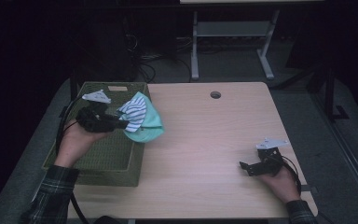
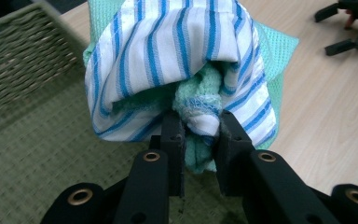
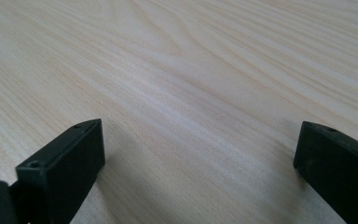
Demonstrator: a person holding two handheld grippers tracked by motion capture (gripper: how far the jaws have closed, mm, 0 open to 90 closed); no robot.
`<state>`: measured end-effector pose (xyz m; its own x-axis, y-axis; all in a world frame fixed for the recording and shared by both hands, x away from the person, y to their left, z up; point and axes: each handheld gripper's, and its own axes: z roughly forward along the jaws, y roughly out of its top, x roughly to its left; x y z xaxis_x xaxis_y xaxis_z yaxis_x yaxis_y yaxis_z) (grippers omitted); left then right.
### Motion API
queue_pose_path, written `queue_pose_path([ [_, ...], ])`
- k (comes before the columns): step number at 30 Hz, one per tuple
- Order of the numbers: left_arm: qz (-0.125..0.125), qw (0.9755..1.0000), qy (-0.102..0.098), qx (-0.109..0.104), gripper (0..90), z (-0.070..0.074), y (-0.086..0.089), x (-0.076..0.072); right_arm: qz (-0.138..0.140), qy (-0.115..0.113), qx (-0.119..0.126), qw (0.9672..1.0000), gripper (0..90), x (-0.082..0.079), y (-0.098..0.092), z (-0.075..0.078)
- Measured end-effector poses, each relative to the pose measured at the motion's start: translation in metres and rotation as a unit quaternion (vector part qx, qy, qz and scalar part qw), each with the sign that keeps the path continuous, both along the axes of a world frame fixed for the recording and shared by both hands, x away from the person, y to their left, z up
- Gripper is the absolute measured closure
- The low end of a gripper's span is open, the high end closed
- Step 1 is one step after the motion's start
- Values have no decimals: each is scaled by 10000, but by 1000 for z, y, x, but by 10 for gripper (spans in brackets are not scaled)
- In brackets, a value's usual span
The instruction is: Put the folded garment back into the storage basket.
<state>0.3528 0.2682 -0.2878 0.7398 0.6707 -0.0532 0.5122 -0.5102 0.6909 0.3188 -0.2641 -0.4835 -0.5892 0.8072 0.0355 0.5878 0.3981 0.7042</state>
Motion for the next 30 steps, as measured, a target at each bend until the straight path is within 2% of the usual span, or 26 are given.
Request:
queue_pose_path([
  [8,404,9992,40,-65,752,-5,28,1,1,-3,-1,10000,14,0,0,0],
  [14,675,9977,65,-92,752,-10,49,1,-1,2,1,10000,14,0,0,0],
  [19,914,9957,95,-118,752,-15,65,1,0,-1,-1,10000,14,0,0,0],
  [21,992,9950,119,-52,752,-18,70,0,0,-1,0,10000,14,0,0,0],
  [30,1325,9910,213,9,752,-34,87,5,2,-1,-3,10000,14,0,0,0],
])
